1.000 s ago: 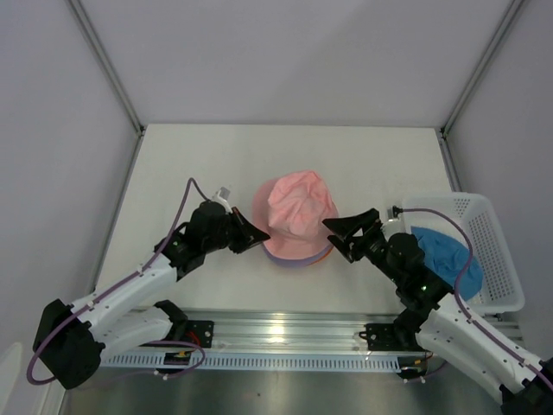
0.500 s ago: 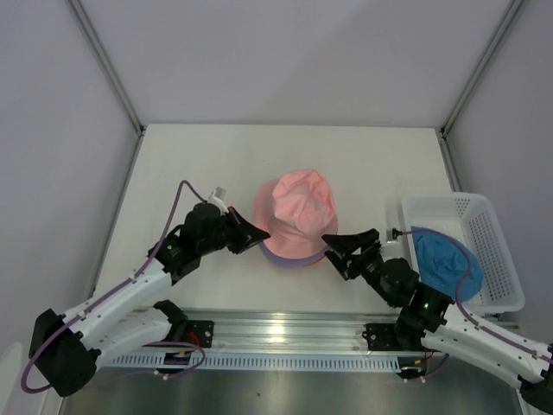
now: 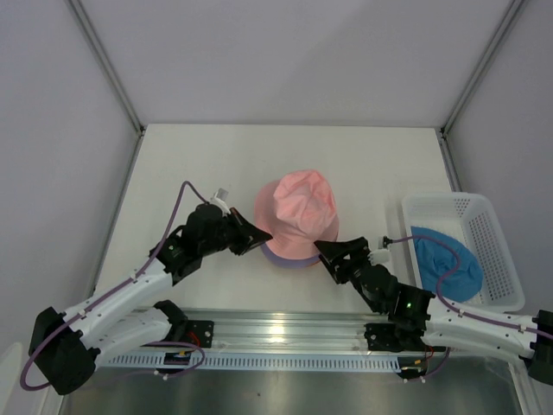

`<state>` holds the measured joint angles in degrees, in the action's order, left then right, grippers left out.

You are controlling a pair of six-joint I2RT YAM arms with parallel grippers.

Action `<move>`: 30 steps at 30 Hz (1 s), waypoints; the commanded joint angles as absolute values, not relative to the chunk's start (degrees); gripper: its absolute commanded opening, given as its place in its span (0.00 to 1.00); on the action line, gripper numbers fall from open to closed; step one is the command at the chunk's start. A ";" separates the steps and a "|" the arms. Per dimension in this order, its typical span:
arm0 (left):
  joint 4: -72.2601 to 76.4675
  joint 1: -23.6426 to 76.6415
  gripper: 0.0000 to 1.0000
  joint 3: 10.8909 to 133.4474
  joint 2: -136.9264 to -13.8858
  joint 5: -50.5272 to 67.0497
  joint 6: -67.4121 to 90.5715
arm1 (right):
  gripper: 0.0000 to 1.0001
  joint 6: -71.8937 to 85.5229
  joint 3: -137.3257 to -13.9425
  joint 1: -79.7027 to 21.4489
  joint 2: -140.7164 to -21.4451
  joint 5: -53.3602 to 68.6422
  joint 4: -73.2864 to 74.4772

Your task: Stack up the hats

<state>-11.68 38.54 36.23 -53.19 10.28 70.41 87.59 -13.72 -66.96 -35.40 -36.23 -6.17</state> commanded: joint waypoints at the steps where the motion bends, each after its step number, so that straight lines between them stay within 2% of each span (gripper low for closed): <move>1: -10.81 39.29 0.01 36.39 -51.07 11.25 71.63 | 0.71 86.49 -13.45 -67.50 -36.12 -44.99 -14.14; 5: -10.20 39.46 0.01 34.98 -50.10 11.95 72.60 | 0.65 85.70 -12.66 -67.50 -36.47 -47.90 -17.83; 11: -10.28 39.99 0.01 34.10 -49.66 12.31 73.21 | 0.47 83.59 -13.97 -67.50 -35.78 -50.36 -15.74; 14: -10.98 40.25 0.01 33.31 -48.70 11.34 73.13 | 0.31 82.00 -14.85 -67.50 -33.93 -53.43 -11.61; 17: -12.21 40.34 0.01 32.08 -47.55 9.59 72.43 | 0.20 79.28 -15.12 -67.41 -31.82 -54.23 -9.06; 21: -13.62 40.43 0.01 31.38 -46.84 7.91 70.23 | 0.00 76.03 -16.08 -67.41 -30.32 -54.58 -5.45; 27: -12.76 41.31 0.01 29.98 -50.96 8.16 68.20 | 0.01 71.28 -16.61 -65.93 -29.71 -51.78 -3.87; 28: -11.09 41.48 0.01 28.93 -51.50 9.04 69.25 | 0.03 71.63 -16.61 -65.66 -29.62 -51.07 -3.17; 30: -8.01 41.83 0.01 27.43 -52.64 10.02 71.09 | 0.15 73.55 -16.35 -65.22 -29.45 -49.57 -2.03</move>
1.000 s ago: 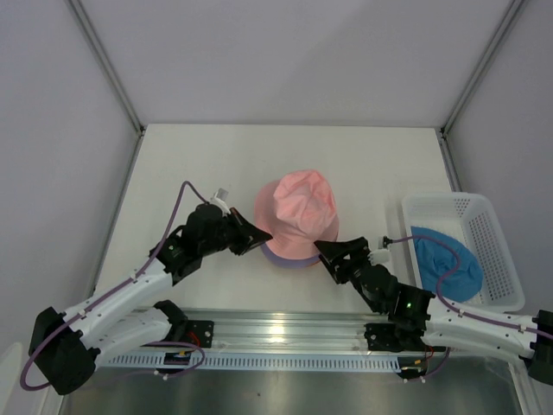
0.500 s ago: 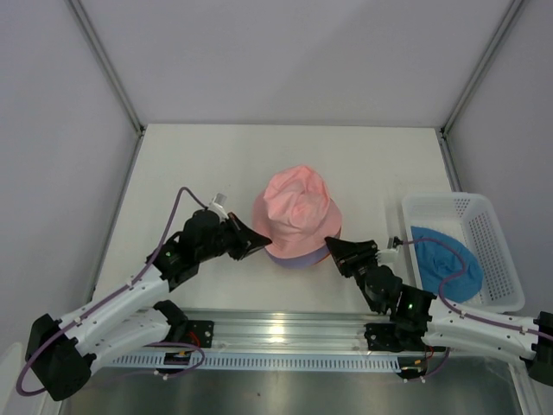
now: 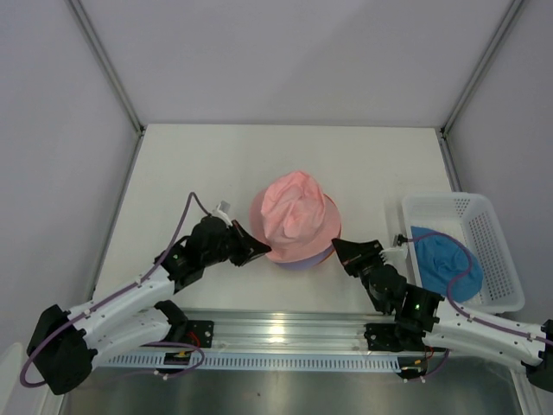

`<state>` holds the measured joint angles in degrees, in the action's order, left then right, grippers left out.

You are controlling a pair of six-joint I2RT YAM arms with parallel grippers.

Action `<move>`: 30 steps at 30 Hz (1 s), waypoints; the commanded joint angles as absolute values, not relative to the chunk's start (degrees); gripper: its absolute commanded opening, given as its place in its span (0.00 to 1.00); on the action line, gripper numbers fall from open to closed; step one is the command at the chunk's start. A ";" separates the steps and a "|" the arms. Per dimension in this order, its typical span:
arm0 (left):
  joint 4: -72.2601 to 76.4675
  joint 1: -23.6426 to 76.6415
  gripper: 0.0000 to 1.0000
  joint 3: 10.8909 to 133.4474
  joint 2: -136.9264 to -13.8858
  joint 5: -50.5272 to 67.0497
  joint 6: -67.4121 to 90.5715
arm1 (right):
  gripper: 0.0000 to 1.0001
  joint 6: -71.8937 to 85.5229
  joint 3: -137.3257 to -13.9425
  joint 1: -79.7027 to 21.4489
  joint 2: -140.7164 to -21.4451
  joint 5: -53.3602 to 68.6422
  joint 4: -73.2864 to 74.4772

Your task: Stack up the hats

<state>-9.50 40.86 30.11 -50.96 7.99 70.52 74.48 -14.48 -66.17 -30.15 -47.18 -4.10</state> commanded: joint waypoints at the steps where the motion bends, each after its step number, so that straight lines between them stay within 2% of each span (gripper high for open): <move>1: -7.48 41.92 0.01 27.16 -53.86 9.85 71.71 | 0.18 74.09 -16.26 -64.95 -29.36 -49.22 -1.59; 2: -7.47 42.10 0.01 27.07 -54.57 9.41 71.98 | 0.24 74.18 -15.48 -64.78 -29.27 -48.52 -2.10; 4: -7.65 42.36 0.01 26.81 -55.98 8.53 72.33 | 0.25 73.65 -14.86 -64.25 -28.83 -48.25 -3.25; 8: -7.04 42.28 0.01 26.02 -58.70 8.00 73.04 | 0.05 73.48 -13.98 -62.93 -29.27 -47.73 -3.25; 10: -7.12 42.28 0.01 26.02 -59.15 7.30 72.34 | 0.03 73.65 -13.19 -62.14 -29.88 -46.50 -3.78; 13: -8.79 42.36 0.01 26.72 -60.64 6.16 71.37 | 0.13 72.43 -12.92 -61.26 -31.19 -45.18 -4.31; 15: -8.53 42.28 0.01 26.98 -62.30 6.41 71.11 | 0.36 71.55 -13.88 -60.12 -32.87 -44.12 -3.61; 17: -8.26 42.36 0.01 27.60 -63.45 6.94 70.40 | 0.50 70.23 -14.59 -59.07 -33.75 -42.90 -3.17; 20: -7.91 42.36 0.01 28.30 -64.34 8.26 69.70 | 0.60 67.42 -14.77 -55.65 -33.58 -38.51 -5.53; 24: -8.44 42.36 0.01 29.18 -63.90 7.91 68.73 | 0.57 66.45 -14.68 -50.11 -33.05 -33.58 -7.73; 26: -9.40 42.36 0.01 29.88 -63.28 7.65 68.38 | 0.48 65.83 -14.68 -48.96 -32.87 -31.73 -8.78; 30: -10.37 42.36 0.01 30.67 -62.49 7.38 67.85 | 0.43 63.90 -16.26 -48.34 -32.08 -30.15 -9.14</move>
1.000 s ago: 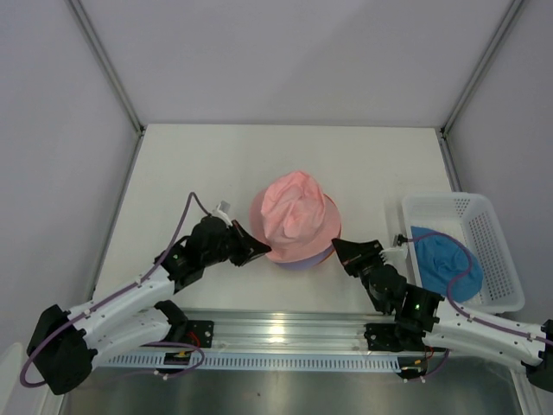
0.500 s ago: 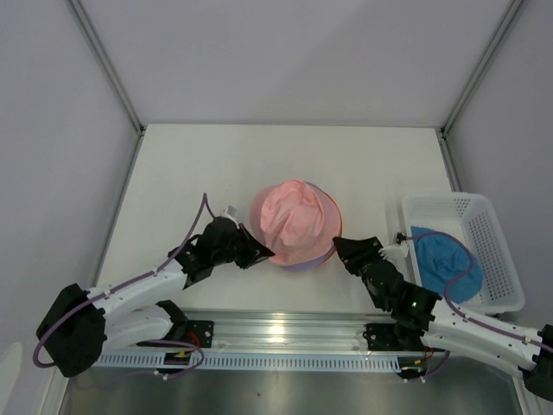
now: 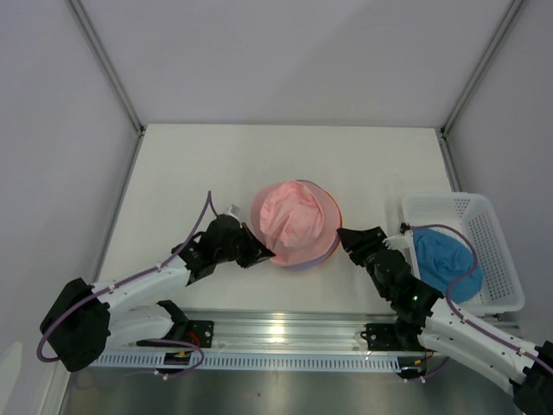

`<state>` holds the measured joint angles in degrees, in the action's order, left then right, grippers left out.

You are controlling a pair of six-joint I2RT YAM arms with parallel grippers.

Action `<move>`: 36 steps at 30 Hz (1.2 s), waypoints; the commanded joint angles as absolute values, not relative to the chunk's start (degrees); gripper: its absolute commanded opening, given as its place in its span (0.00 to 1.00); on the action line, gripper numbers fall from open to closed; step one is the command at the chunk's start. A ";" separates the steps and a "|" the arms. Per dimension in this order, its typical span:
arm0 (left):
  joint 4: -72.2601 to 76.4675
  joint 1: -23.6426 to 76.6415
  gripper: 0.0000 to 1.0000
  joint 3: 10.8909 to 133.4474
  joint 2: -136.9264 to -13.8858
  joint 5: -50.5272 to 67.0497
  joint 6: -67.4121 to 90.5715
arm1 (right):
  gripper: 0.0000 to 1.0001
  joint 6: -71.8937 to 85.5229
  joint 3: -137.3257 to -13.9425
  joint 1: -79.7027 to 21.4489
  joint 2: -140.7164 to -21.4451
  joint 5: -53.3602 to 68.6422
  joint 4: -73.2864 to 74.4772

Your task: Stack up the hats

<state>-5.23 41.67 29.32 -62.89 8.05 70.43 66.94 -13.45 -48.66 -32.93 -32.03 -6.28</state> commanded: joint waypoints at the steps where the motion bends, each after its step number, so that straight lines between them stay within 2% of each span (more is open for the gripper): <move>1: -10.37 42.36 0.01 30.59 -62.32 7.38 67.76 | 0.43 63.46 -16.87 -48.34 -31.73 -29.80 -8.71; 11: -10.20 42.36 0.01 31.38 -61.87 7.82 67.41 | 0.53 62.22 -20.30 -48.34 -31.90 -28.22 -6.24; 19: -9.58 42.36 0.01 31.46 -61.79 8.26 67.15 | 0.56 64.86 -19.51 -48.43 -33.31 -29.27 -3.78; 30: -9.23 42.45 0.01 31.38 -61.61 8.88 66.80 | 0.57 65.65 -18.02 -48.34 -38.93 -27.16 -9.40; 33: -8.88 42.45 0.01 31.73 -61.17 8.96 66.80 | 0.54 65.92 -17.41 -48.34 -39.99 -26.63 -10.98; 36: -8.96 42.45 0.01 31.99 -61.26 9.23 66.53 | 0.36 64.95 -17.40 -48.34 -39.64 -26.80 -12.57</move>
